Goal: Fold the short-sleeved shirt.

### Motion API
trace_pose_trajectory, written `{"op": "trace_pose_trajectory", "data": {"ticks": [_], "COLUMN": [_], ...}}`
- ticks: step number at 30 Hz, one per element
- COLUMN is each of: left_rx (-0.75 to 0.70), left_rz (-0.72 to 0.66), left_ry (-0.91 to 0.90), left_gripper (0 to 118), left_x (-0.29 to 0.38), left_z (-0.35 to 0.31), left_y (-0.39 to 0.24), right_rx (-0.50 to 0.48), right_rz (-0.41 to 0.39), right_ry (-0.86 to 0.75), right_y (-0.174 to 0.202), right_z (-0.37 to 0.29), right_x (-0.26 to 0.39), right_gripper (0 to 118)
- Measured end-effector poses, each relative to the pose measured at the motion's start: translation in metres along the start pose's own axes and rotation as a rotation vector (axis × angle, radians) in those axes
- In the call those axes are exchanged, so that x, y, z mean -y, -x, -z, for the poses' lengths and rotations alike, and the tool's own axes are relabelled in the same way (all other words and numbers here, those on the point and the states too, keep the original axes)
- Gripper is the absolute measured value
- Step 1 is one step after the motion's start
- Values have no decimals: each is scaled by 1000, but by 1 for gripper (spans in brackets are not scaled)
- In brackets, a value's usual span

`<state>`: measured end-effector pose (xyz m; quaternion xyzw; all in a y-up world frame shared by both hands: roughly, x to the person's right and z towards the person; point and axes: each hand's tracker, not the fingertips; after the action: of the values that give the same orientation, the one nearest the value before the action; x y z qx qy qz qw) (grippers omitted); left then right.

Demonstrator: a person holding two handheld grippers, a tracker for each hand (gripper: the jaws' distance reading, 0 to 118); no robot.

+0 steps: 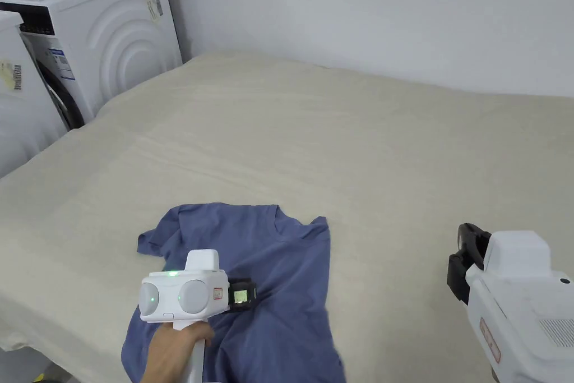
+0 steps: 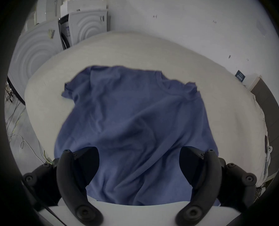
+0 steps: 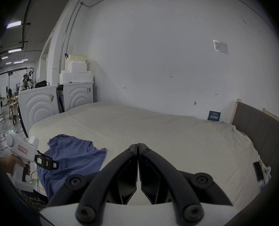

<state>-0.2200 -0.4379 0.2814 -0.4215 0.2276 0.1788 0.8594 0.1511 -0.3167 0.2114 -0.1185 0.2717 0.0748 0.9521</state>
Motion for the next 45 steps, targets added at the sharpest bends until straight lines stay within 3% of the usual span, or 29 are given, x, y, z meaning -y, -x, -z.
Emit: {"op": "trace_pose_trajectory", "data": {"ticks": [8, 10, 13, 14, 15, 16, 17, 22, 28, 32, 45], "left_rx": [-80, -88, -46, -39, -37, -25, -6, 46, 248, 357, 567], "left_rz": [52, 76, 80, 75, 85, 102, 106, 51, -121, -130, 173], "left_ry": [164, 133, 146, 146, 139, 132, 134, 103, -11, -65, -283], "left_gripper": [101, 97, 65, 49, 25, 12, 8, 4, 2, 2, 2], "left_x": [9, 9, 10, 9, 9, 9, 9, 9, -3, -19, -111], "left_z": [39, 45, 32, 28, 26, 24, 28, 25, -14, -46, -154], "left_y": [-20, -20, -26, -28, -29, -30, -27, -15, 8, -5, -152], "right_rx": [26, 31, 37, 40, 42, 44, 46, 55, 81, 112, 245], "right_rz": [5, 7, 12, 16, 19, 23, 28, 34, 39, 49, 72], "right_ry": [44, 52, 56, 56, 55, 52, 49, 39, 19, -2, -77], "right_y": [-14, -17, -21, -23, -24, -26, -27, -34, -49, -63, -119], "right_z": [4, 4, 3, 2, 1, 0, -1, -10, -27, -42, -107], "right_x": [14, 16, 18, 18, 18, 18, 17, 15, 10, 7, -4], "right_gripper": [0, 0, 0, 0, 0, 0, 0, 0, 0, 0, 0]}}
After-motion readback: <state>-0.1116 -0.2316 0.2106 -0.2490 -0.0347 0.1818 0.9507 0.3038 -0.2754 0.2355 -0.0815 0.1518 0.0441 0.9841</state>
